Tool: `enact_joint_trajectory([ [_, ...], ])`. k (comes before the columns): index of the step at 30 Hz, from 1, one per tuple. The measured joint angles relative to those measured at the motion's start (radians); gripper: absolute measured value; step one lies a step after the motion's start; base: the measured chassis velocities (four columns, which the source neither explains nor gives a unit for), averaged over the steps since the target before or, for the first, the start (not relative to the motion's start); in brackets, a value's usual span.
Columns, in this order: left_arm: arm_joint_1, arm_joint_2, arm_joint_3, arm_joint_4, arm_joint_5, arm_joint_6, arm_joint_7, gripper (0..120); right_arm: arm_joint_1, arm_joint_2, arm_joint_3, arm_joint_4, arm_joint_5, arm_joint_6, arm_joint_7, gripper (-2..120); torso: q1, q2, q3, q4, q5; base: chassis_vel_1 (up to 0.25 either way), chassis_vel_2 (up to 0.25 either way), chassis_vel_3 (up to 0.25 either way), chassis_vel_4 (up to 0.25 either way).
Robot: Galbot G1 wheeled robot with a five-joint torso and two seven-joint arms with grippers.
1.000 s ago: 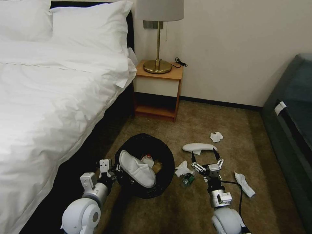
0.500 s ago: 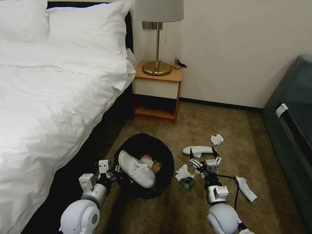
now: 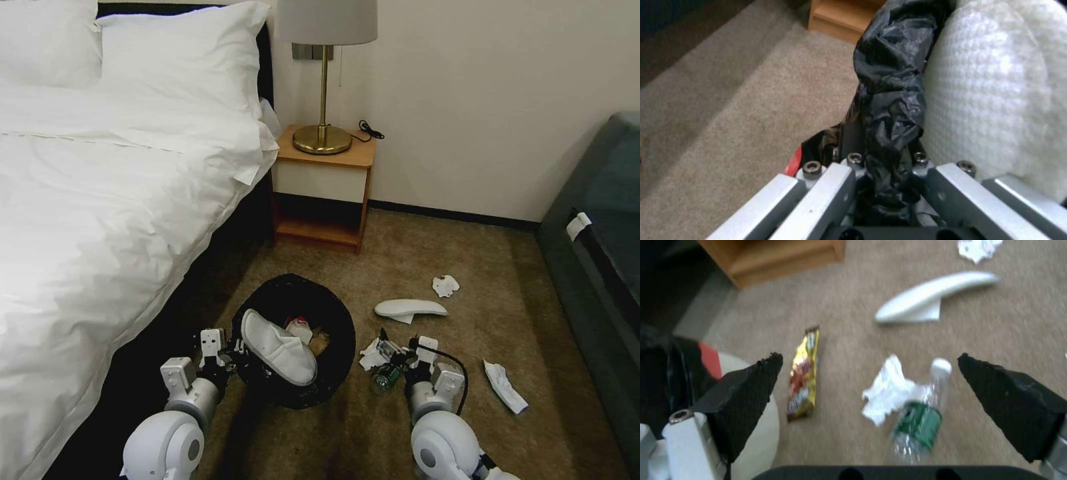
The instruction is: Pick up the trash bin, then pick up the garbage on the floor and place it into the trash bin.
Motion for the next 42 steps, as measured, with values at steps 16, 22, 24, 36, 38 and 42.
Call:
enact_joint_trajectory([
  [16,0.006,-0.016,0.002,-0.011,0.020,0.000,0.005,2,0.053,0.139,-0.003,-0.117,0.070,-0.140,0.111,100,0.000,0.000,0.000,0.0001,0.0001,0.000,0.000,0.000,0.000],
  [22,0.009,0.001,0.003,-0.019,0.019,0.001,0.008,2,0.082,0.173,0.030,-0.192,0.040,-0.151,0.095,100,0.000,0.000,0.000,-0.0001,0.0000,0.000,0.000,0.000,0.000],
  [24,0.008,0.003,0.005,-0.019,0.019,0.001,0.009,2,0.087,0.177,0.036,-0.204,0.034,-0.151,0.088,100,0.000,0.000,0.000,-0.0002,0.0000,0.000,0.000,0.000,0.000],
  [36,0.010,-0.003,0.016,-0.016,0.035,0.000,0.014,2,0.157,0.212,0.051,-0.332,-0.012,-0.138,0.039,100,0.000,0.000,0.000,0.0000,0.0001,0.000,0.000,0.000,0.000],
  [38,0.010,-0.001,0.015,-0.016,0.035,-0.001,0.014,2,0.164,0.218,0.056,-0.360,-0.026,-0.134,0.031,100,0.000,0.000,0.000,0.0000,0.0000,0.000,0.000,0.000,0.000],
  [42,0.010,0.002,0.012,-0.017,0.035,-0.002,0.014,2,0.166,0.222,0.065,-0.390,-0.049,-0.125,0.014,100,0.000,0.000,0.000,0.0000,0.0001,0.000,0.000,0.000,0.000],
])
